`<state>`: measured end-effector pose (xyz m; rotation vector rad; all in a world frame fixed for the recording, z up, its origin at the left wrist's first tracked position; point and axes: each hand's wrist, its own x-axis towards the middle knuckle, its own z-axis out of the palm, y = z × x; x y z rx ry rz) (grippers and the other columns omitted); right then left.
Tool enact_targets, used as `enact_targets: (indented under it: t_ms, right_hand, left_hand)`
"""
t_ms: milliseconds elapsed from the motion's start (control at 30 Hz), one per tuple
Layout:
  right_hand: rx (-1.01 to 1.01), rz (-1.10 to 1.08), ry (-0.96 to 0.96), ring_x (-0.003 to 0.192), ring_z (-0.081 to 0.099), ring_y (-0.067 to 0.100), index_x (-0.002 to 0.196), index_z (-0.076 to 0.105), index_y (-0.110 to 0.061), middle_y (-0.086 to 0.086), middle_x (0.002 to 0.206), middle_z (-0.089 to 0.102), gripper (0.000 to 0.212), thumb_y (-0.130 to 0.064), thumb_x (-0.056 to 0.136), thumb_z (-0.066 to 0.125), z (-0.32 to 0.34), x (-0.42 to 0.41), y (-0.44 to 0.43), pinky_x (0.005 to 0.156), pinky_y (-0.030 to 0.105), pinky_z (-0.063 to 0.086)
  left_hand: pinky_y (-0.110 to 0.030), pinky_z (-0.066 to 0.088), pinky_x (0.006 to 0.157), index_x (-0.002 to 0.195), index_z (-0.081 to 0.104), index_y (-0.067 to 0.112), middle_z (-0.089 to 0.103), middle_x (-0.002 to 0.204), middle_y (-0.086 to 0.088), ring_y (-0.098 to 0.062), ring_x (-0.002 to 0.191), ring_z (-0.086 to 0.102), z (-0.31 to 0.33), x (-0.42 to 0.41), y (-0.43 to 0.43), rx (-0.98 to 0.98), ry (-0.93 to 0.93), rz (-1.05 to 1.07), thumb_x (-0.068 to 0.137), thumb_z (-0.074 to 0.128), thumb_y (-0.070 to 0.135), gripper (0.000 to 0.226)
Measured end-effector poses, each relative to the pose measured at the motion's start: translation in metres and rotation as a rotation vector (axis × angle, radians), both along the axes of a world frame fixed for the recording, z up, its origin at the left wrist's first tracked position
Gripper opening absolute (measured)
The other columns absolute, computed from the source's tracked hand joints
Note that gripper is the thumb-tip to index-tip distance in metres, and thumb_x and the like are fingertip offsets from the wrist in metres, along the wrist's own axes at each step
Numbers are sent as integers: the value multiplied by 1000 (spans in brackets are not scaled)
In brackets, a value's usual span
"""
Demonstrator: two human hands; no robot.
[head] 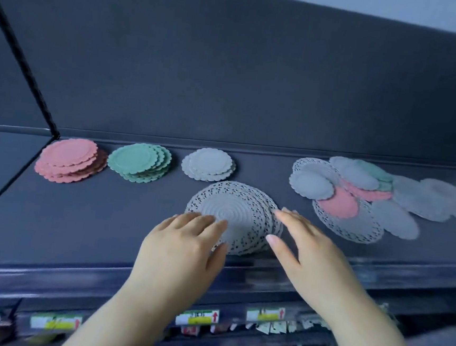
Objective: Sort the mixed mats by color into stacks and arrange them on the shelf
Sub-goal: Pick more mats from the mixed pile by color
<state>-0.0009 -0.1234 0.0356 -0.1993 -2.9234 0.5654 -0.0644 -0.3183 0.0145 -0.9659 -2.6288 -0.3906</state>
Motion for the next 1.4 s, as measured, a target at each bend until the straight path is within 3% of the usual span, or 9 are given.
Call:
enact_targets:
  t_ms: [267,633,900,1067,1400]
  right_hand:
    - [-52,-14,16,136,18,-4,141,25,-36,-21,149,22,52,-48,92,36,-2,33,45,105,14,18]
    - [-34,-50,90,133,27,-2,139,34,-30,-17,145,33,49,-42,92,42,-13,-5,48,102,10,18]
    - [-88,-80,92,131,30,-1,137,38,-29,-16,142,37,47,-37,92,46,-31,-18,69,101,9,18]
    - [-85,-84,123,127,36,1,134,44,-25,-13,138,44,44,-33,91,50,-31,-33,113,99,11,21]
    - [-119,-72,84,130,34,4,137,37,-33,-19,141,37,45,-39,93,44,-14,-36,259,99,16,25]
  left_hand:
    - [-32,51,82,104,71,22,70,105,5,-20,99,66,-8,27,41,5,10,-13,83,43,38,39]
    - [-33,50,85,106,70,20,70,105,4,-22,99,66,-17,-24,45,99,105,-33,85,45,34,36]
    - [-34,51,85,106,70,21,69,106,4,-22,99,65,-28,-42,57,46,47,-46,88,41,35,37]
    - [-35,52,82,105,71,19,70,104,2,-22,98,66,-22,-48,98,38,60,-10,87,40,34,39]
    - [-33,52,82,100,71,22,69,105,3,-19,97,66,-22,-38,240,-18,33,-28,82,41,34,37]
